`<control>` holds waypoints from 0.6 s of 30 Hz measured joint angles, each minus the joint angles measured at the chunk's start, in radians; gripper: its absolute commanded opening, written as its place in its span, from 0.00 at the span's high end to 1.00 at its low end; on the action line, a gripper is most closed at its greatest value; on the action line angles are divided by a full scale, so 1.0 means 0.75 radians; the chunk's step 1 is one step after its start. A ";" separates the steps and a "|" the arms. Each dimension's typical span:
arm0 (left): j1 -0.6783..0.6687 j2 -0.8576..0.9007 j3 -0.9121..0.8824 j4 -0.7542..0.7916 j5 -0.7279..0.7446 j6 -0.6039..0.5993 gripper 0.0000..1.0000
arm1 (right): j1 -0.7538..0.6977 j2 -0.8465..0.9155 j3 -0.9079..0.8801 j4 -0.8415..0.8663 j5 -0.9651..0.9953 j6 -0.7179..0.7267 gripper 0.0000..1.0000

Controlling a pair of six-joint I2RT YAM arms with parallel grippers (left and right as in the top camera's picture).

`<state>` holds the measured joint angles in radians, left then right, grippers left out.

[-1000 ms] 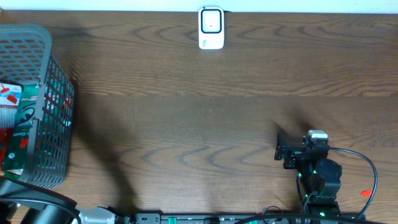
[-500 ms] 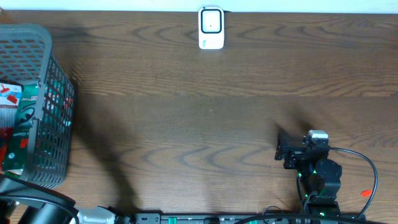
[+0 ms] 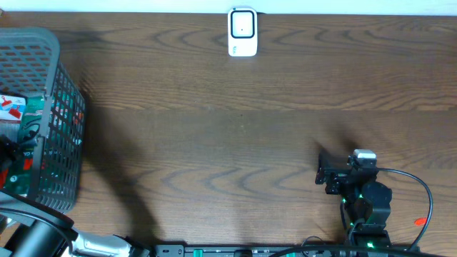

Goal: Scan the item barcode
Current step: 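Grasp the red dustpan pack with the left gripper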

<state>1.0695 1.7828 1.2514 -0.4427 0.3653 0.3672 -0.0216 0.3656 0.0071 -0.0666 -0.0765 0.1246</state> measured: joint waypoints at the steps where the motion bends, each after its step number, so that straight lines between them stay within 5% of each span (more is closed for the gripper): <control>1: 0.000 0.000 0.000 0.002 0.000 0.000 0.07 | 0.000 0.000 0.000 0.000 0.002 0.000 0.01; 6: 0.000 0.000 0.000 0.015 0.004 -0.007 0.26 | 0.000 0.013 0.000 0.000 0.006 0.000 0.01; 18: 0.000 0.000 0.000 0.032 0.020 -0.001 0.42 | 0.000 0.017 0.000 -0.001 0.008 0.000 0.01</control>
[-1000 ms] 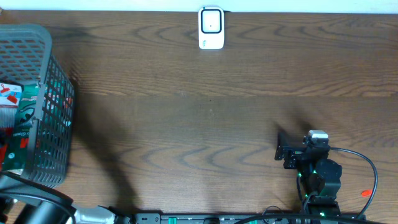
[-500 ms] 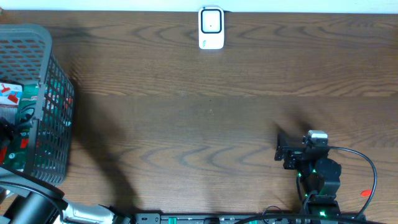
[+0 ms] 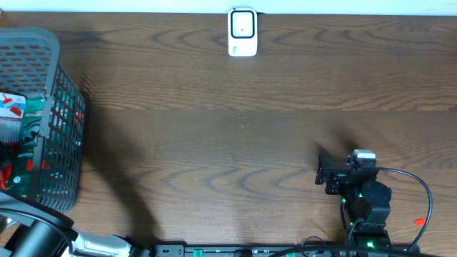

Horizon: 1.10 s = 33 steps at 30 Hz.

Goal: Scan the item barcode
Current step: 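Grasp the red dustpan pack with the left gripper, then lift the dustpan pack out of the basket with the left gripper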

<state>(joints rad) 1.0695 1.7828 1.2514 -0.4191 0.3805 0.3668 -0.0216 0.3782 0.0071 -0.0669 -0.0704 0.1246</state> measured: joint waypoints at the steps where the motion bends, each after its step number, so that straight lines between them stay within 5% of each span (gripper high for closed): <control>1: 0.000 0.000 0.000 -0.001 0.010 0.000 0.44 | 0.000 0.000 0.000 0.000 0.000 0.000 0.01; 7: -0.003 0.000 0.000 0.000 0.056 0.001 0.61 | 0.000 0.000 0.000 0.000 0.000 0.000 0.01; 21: -0.033 0.000 0.000 0.004 0.064 0.000 0.81 | 0.000 0.000 0.000 0.000 0.000 0.000 0.01; 33: -0.036 -0.014 -0.006 0.047 0.054 0.004 0.81 | 0.000 0.001 0.000 0.000 0.000 0.000 0.01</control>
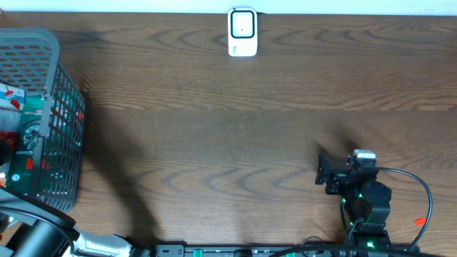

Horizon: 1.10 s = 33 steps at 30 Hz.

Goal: Scan the item barcode
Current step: 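Lift the dustpan pack out of the basket with the left gripper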

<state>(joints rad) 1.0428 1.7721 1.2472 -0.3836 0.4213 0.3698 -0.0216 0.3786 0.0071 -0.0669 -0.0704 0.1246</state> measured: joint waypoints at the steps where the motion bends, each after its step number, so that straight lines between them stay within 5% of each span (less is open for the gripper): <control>1: -0.001 -0.011 -0.006 0.009 -0.002 0.001 0.81 | 0.000 0.000 0.000 0.000 0.001 0.000 0.01; 33: -0.020 -0.505 -0.018 0.129 0.045 -0.181 0.81 | 0.000 0.000 0.000 0.000 0.036 0.000 0.01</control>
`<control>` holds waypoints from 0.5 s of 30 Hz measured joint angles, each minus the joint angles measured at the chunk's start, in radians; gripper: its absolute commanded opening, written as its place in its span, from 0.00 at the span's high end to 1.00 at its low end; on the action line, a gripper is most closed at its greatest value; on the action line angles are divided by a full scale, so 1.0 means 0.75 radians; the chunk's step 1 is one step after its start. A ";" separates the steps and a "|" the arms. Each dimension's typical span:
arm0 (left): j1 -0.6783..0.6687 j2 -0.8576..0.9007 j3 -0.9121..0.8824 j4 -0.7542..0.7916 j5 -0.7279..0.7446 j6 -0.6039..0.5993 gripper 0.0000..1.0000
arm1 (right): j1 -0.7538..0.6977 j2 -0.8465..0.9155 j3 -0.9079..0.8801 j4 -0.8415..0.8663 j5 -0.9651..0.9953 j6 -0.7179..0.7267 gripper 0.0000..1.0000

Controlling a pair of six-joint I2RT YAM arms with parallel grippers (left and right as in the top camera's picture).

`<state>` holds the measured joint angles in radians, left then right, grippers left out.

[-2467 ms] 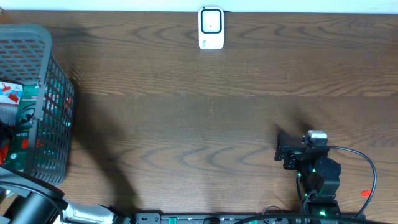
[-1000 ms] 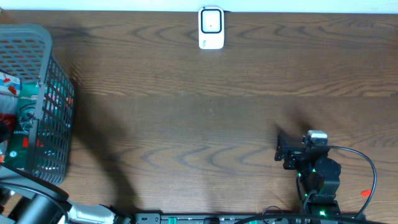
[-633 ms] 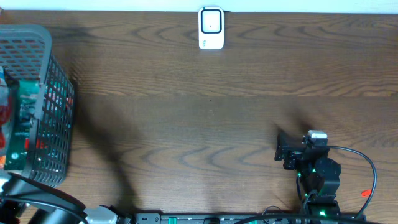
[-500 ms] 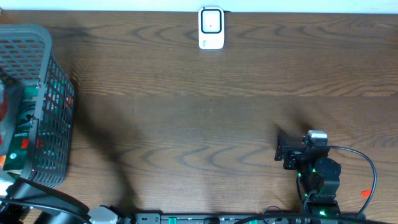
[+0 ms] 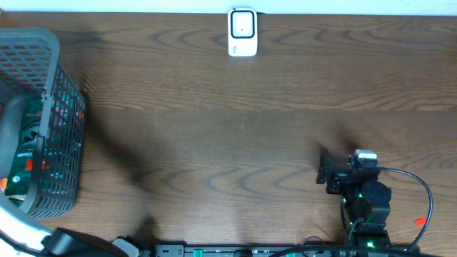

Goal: Scan the item barcode
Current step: 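Lift the dustpan pack out of the basket with the left gripper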

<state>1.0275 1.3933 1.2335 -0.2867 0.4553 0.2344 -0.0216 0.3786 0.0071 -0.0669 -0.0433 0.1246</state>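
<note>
The white barcode scanner (image 5: pixel 242 32) stands at the table's far edge, in the middle. At the far left is a grey wire basket (image 5: pixel 61 107) holding packaged items, among them a green packet (image 5: pixel 27 146). A grey link of my left arm (image 5: pixel 11 132) lies over the basket's left part. Its fingers are hidden, and I cannot see whether they hold anything. My right gripper (image 5: pixel 323 173) rests low on the table at the lower right, pointing left, far from the basket and the scanner. Its dark fingers are too indistinct to read.
Bare brown wood stretches between the basket and the scanner. A black cable (image 5: pixel 414 185) loops beside the right arm's base (image 5: pixel 368 207). The left arm's lower links (image 5: pixel 28 228) cross the bottom left corner.
A grey link of the left arm now covers the basket's left part, where a red and white packet showed before. The arm's lower links in the bottom left corner have shifted. The right arm is unchanged.
At first dark parts of the left arm and a red and white packet showed at the basket's left edge. At each later moment the packet lay a little farther up the frame. Now the arm link hides it. The right arm and scanner stayed put.
</note>
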 measured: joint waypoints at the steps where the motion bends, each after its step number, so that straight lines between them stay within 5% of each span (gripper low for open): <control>1: -0.001 -0.023 0.000 0.003 0.021 -0.008 0.81 | 0.000 0.000 0.000 0.000 0.002 0.000 0.01; 15: -0.020 -0.298 0.000 0.261 0.411 -0.313 0.81 | 0.000 0.000 0.000 0.020 0.017 0.000 0.01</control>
<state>1.0122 1.1698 1.2335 -0.0906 0.7635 -0.0002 -0.0216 0.3786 0.0071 -0.0521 -0.0307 0.1246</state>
